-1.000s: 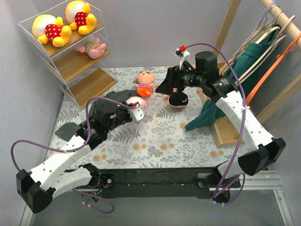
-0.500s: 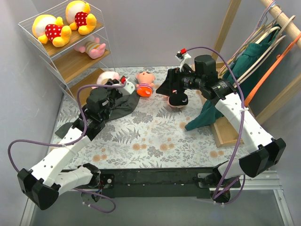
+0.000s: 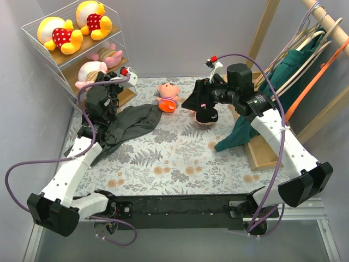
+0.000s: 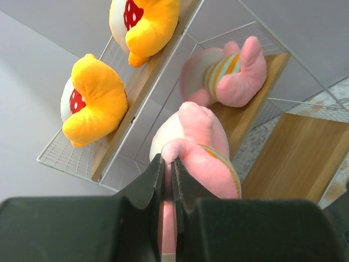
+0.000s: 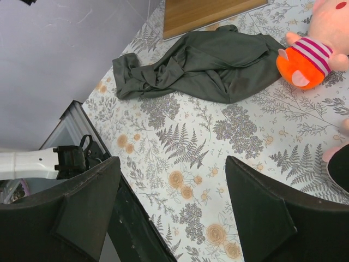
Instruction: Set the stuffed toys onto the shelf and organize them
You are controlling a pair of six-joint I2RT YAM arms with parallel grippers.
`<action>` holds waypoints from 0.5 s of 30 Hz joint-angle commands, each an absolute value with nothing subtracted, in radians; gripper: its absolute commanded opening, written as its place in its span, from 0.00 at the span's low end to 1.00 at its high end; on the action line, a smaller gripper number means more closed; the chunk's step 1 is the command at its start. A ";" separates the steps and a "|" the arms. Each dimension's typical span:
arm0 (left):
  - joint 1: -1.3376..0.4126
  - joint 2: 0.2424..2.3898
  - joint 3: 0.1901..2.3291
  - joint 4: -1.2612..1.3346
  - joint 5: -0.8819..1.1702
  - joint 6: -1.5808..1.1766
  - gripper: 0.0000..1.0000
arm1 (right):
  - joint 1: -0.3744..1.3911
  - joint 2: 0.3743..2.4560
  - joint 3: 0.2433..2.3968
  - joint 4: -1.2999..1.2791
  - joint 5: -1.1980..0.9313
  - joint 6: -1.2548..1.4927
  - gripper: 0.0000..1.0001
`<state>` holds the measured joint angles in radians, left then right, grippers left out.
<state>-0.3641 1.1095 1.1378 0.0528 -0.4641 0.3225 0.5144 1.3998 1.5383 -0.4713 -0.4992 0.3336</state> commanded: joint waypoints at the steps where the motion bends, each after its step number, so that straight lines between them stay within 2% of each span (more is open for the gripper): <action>1: -0.293 1.164 1.137 0.149 -0.459 0.391 0.00 | 0.511 1.361 1.540 -0.460 -0.499 0.313 0.85; 15: -0.157 1.348 1.104 0.261 -0.376 0.335 0.00 | 0.514 1.362 1.614 -0.525 -0.476 0.291 0.86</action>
